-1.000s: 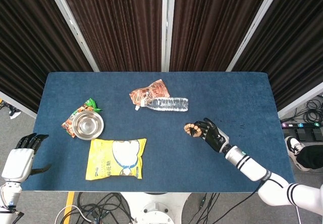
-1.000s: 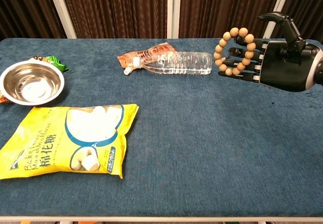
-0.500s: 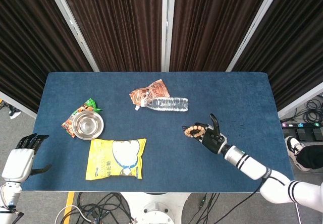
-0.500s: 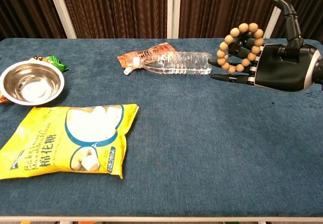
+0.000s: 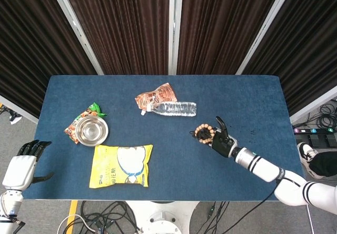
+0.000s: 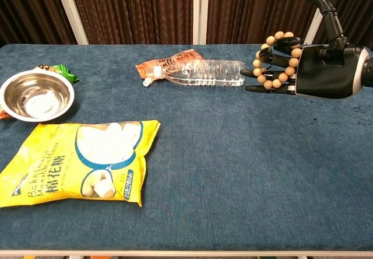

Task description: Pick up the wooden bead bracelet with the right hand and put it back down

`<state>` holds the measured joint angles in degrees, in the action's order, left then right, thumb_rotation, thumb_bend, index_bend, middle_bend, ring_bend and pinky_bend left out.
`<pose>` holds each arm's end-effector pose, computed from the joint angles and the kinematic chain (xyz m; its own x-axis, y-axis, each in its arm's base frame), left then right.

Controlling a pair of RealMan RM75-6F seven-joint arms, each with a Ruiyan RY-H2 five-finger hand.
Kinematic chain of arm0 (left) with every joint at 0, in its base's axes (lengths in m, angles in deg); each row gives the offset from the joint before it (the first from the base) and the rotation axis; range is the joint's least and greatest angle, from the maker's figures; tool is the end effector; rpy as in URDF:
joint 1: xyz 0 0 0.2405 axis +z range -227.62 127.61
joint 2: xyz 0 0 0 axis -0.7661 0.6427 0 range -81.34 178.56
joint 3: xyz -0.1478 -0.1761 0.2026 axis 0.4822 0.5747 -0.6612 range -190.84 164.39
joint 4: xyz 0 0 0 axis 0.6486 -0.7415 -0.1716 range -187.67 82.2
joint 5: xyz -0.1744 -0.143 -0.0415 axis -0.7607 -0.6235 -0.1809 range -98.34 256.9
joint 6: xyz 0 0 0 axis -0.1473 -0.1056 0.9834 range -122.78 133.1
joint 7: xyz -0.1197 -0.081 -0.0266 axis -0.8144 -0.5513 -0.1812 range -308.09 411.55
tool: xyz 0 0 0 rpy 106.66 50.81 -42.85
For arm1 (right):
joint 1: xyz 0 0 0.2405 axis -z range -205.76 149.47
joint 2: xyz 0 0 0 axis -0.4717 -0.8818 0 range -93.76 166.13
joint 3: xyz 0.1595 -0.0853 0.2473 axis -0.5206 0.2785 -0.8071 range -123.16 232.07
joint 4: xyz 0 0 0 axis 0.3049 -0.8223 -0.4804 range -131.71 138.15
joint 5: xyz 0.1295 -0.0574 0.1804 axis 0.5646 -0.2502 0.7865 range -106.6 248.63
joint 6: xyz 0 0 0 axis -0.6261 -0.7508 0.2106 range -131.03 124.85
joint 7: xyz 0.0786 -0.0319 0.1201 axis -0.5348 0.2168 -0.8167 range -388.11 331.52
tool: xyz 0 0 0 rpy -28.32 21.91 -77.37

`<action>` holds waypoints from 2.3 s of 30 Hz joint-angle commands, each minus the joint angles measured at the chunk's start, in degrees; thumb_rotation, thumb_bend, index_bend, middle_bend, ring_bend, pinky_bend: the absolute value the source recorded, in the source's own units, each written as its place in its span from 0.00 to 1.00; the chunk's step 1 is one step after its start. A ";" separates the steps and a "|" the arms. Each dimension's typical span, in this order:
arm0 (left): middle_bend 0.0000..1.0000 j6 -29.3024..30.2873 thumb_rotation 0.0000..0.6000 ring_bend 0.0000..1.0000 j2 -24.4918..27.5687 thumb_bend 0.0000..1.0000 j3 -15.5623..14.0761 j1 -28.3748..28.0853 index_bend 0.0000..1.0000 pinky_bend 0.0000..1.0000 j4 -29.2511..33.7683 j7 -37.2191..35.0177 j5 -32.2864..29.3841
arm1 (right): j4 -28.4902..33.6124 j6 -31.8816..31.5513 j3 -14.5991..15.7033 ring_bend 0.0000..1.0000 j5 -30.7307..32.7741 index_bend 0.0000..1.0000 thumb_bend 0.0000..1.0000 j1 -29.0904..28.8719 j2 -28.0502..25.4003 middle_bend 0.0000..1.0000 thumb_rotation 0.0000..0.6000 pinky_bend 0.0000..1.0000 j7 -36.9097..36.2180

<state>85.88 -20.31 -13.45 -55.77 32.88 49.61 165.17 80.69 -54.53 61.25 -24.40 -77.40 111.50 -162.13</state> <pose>-0.3878 0.1835 0.1262 0.3945 0.1230 0.9106 0.9182 -0.0148 -0.3957 -0.2270 -0.3804 0.0167 -0.8993 -0.4278 -0.0906 -0.2299 0.6388 -0.7343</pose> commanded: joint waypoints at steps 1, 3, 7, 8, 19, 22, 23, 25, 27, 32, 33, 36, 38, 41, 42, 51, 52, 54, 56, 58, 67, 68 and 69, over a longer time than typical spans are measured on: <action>0.17 -0.14 1.00 0.09 -0.04 0.00 -0.03 -0.06 0.17 0.14 -0.03 -0.04 -0.03 | 1.65 1.51 -2.41 0.12 6.48 0.64 0.29 1.88 1.00 0.56 0.21 0.00 19.00; 0.17 -0.02 1.00 0.09 -0.14 0.00 0.04 -0.07 0.17 0.14 -0.09 -0.03 -0.01 | 3.04 1.94 -3.89 0.12 10.31 0.64 0.38 2.98 1.52 0.56 0.21 0.00 26.72; 0.17 0.04 1.00 0.09 -0.11 0.00 0.04 -0.01 0.17 0.14 -0.17 -0.07 -0.08 | 5.54 2.67 -6.20 0.12 15.08 0.63 0.47 4.39 1.83 0.56 0.20 0.00 33.86; 0.17 -0.01 1.00 0.09 -0.15 0.00 0.07 -0.03 0.17 0.14 -0.22 -0.08 -0.16 | 5.75 2.89 -6.55 0.12 15.66 0.62 0.48 4.61 1.94 0.56 0.20 0.00 35.10; 0.17 -0.37 1.00 0.09 -0.37 0.00 0.11 -0.21 0.17 0.14 -0.55 -0.22 -0.30 | 5.14 5.92 -10.86 0.12 18.59 0.48 0.59 6.32 3.62 0.55 0.18 0.00 41.07; 0.17 -0.36 1.00 0.09 -0.38 0.00 0.13 -0.22 0.17 0.14 -0.64 -0.29 -0.33 | 4.76 6.49 -11.77 0.12 18.34 0.45 0.62 6.69 3.94 0.55 0.17 0.00 41.14; 0.17 -0.38 1.00 0.09 -0.38 0.00 0.12 -0.21 0.17 0.14 -0.67 -0.28 -0.35 | 4.60 6.68 -12.01 0.12 18.23 0.44 0.62 6.78 4.01 0.55 0.17 0.00 41.16; 0.17 -0.50 1.00 0.09 -0.42 0.00 0.11 -0.25 0.17 0.14 -0.71 -0.30 -0.41 | 4.28 7.19 -12.56 0.12 18.14 0.43 0.64 7.00 4.15 0.54 0.17 0.00 41.01; 0.17 -0.51 1.00 0.09 -0.47 0.00 0.11 -0.24 0.17 0.14 -0.78 -0.39 -0.43 | 4.05 7.54 -13.05 0.12 17.94 0.42 0.68 7.25 4.26 0.54 0.17 0.00 40.90; 0.17 -0.65 1.00 0.09 -0.59 0.00 0.07 -0.28 0.17 0.14 -1.02 -0.50 -0.47 | 3.87 8.21 -13.84 0.12 17.27 0.42 0.70 7.76 4.36 0.54 0.17 0.00 40.98; 0.17 -0.62 1.00 0.09 -0.63 0.00 0.08 -0.28 0.17 0.14 -1.06 -0.54 -0.45 | 3.78 8.27 -14.00 0.12 17.07 0.42 0.70 7.91 4.33 0.54 0.17 0.00 41.10; 0.17 -0.60 1.00 0.09 -0.70 0.00 0.08 -0.26 0.17 0.14 -1.19 -0.70 -0.48 | 3.44 8.26 -14.33 0.12 16.84 0.42 0.72 8.31 4.35 0.54 0.16 0.00 41.93; 0.17 -0.57 1.00 0.09 -0.72 0.00 0.09 -0.27 0.17 0.14 -1.25 -0.73 -0.44 | 3.43 8.43 -14.57 0.12 16.81 0.42 0.76 8.53 4.23 0.55 0.17 0.00 42.04; 0.17 -0.38 1.00 0.09 -0.76 0.00 0.09 -0.28 0.17 0.14 -1.28 -0.86 -0.23 | 3.43 8.42 -15.12 0.12 16.77 0.42 0.89 8.86 4.08 0.54 0.17 0.00 42.34; 0.17 -0.30 1.00 0.09 -0.77 0.00 0.08 -0.26 0.17 0.14 -1.30 -0.85 -0.17 | 3.46 8.35 -15.32 0.12 16.70 0.42 0.95 9.00 4.00 0.54 0.17 0.00 42.43; 0.17 -0.24 1.00 0.09 -0.81 0.00 0.06 -0.22 0.17 0.14 -1.40 -0.96 -0.18 | 3.05 8.22 -16.38 0.09 15.45 0.35 1.00 9.58 3.48 0.49 0.17 0.00 41.62; 0.17 -0.25 1.00 0.09 -0.83 0.00 0.05 -0.23 0.17 0.14 -1.41 -0.97 -0.16 | 2.96 8.26 -16.41 0.09 15.33 0.34 1.00 9.61 3.46 0.48 0.17 0.00 41.58; 0.17 -0.26 1.00 0.09 -0.85 0.00 0.05 -0.26 0.17 0.14 -1.44 -0.96 -0.12 | 2.79 8.33 -16.48 0.08 15.02 0.32 1.00 9.66 3.37 0.46 0.17 0.00 41.43; 0.17 -0.32 1.00 0.09 -0.86 0.00 0.06 -0.29 0.17 0.14 -1.45 -0.96 -0.14 | 2.68 8.36 -16.53 0.08 14.68 0.30 1.00 9.69 3.28 0.44 0.17 0.00 41.07; 0.17 -0.42 1.00 0.09 -0.85 0.00 0.09 -0.38 0.17 0.14 -1.43 -0.93 -0.14 | 2.41 8.49 -16.66 0.07 14.50 0.28 1.00 9.65 3.19 0.42 0.17 0.00 40.83; 0.17 -0.40 1.00 0.09 -0.91 0.00 0.12 -0.45 0.17 0.14 -1.50 -0.87 -0.11 | 1.55 8.96 -16.64 0.04 13.22 0.16 1.00 9.36 2.79 0.33 0.35 0.00 39.46; 0.17 -0.32 1.00 0.09 -0.91 0.00 0.12 -0.44 0.17 0.14 -1.50 -0.91 -0.03 | 1.45 8.96 -16.62 0.03 13.11 0.14 1.00 9.35 2.78 0.32 0.38 0.00 39.17; 0.17 -0.30 1.00 0.09 -0.97 0.00 0.14 -0.45 0.17 0.14 -1.53 -0.87 -0.04 | 1.27 8.97 -16.51 0.03 12.85 0.12 1.00 9.32 2.79 0.31 0.41 0.00 38.96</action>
<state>85.57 -21.26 -13.31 -56.22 31.36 48.73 165.13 82.08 -45.58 44.68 -11.42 -68.05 114.29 -123.07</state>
